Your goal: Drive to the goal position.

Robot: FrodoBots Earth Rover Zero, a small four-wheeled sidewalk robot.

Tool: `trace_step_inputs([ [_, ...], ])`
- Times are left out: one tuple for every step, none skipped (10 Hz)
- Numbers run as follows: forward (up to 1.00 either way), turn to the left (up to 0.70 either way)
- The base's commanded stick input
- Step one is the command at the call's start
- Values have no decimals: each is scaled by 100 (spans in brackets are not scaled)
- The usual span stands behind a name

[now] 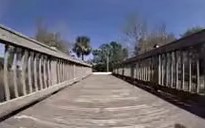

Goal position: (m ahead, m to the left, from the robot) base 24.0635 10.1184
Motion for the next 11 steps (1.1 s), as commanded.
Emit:
trace_step_inputs([
  [70,0],
  [70,0],
  [70,0],
  [70,0],
  [70,0],
  [70,0],
  [70,-29],
  [70,-35],
  [70,-34],
  [70,-18],
  [70,-2],
])
